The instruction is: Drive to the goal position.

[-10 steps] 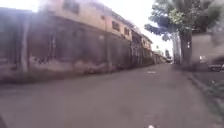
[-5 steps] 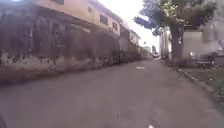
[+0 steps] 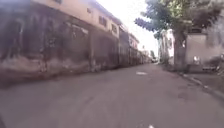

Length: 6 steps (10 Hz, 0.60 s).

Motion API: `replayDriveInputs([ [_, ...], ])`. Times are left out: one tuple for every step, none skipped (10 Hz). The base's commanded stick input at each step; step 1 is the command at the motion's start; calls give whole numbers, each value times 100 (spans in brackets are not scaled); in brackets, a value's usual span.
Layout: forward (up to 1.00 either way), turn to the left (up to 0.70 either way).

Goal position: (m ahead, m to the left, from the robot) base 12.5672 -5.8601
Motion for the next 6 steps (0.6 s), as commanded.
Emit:
replayDriveInputs([
  [100,-27],
  [100,-27],
  [100,-27],
  [100,-27],
  [100,-27],
  [100,-27],
])
